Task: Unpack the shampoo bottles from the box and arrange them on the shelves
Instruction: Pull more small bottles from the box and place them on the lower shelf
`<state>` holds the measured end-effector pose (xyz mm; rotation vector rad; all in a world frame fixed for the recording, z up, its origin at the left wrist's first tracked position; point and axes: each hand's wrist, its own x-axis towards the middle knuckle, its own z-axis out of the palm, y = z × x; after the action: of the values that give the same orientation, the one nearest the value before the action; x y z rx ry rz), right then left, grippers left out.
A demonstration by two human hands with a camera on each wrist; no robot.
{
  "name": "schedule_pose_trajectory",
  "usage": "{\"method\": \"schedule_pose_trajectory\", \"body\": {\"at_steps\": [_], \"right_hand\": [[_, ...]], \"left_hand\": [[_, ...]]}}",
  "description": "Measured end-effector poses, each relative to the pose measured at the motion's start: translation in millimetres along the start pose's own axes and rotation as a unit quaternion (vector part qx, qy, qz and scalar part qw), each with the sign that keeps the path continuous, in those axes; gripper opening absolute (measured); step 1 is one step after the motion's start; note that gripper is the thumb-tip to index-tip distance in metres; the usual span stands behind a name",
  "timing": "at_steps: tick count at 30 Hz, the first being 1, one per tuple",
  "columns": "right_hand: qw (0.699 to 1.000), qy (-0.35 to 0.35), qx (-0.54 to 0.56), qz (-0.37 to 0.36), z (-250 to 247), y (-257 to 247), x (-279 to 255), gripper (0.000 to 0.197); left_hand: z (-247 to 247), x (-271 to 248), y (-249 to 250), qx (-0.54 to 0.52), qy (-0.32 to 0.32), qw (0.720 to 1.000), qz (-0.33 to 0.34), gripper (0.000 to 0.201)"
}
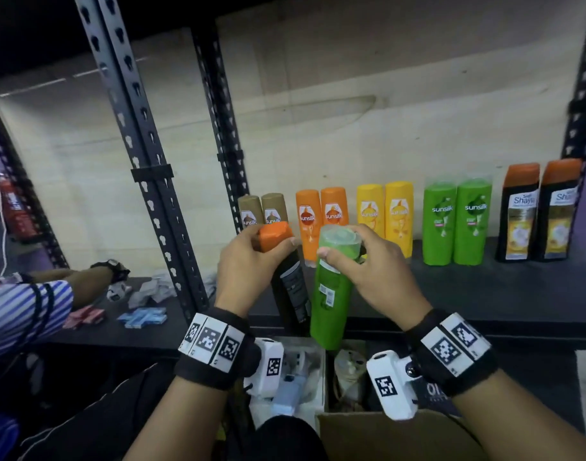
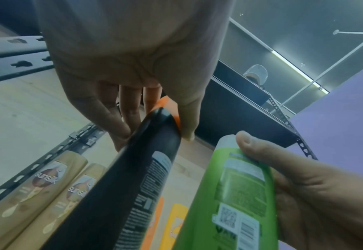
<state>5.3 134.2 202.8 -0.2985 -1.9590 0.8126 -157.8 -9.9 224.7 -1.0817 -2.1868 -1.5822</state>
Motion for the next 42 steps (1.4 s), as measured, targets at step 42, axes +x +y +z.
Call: {"method": "schedule_pose_trajectory", "body": {"at_steps": [42], "right_hand": [[0.976,-0.077,0.168,0.112,140.5,66.7,-8.9,0.044]], "left_hand": [[60.9,-6.1,-116.8,-0.235,0.018,0.971,-0.037,0.045]]}}
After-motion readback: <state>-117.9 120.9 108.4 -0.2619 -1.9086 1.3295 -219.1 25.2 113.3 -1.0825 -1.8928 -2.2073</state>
